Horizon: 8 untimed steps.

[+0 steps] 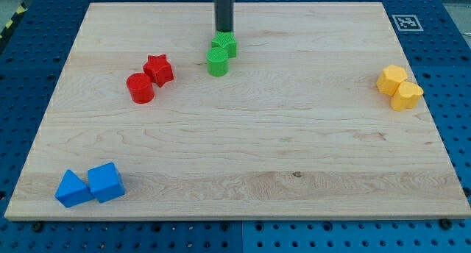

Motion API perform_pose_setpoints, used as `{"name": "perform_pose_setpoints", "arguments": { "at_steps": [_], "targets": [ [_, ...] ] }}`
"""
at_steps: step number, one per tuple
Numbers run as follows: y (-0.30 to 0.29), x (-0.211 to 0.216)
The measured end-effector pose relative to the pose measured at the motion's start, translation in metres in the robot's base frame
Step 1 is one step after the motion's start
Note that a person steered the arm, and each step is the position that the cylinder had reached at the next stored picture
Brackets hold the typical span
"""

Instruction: Move the red star towards the top left

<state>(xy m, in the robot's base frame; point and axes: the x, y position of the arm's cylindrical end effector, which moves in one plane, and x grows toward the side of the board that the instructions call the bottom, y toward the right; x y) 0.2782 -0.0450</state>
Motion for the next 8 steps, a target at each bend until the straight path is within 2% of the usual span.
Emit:
{"name": "perform_pose_setpoints", "arguments": {
  "at_steps": [1, 2, 8],
  "targets": [
    [-0.042, -0.011],
    [-0.073, -0.004],
    [-0.074, 0.022]
  ]
}}
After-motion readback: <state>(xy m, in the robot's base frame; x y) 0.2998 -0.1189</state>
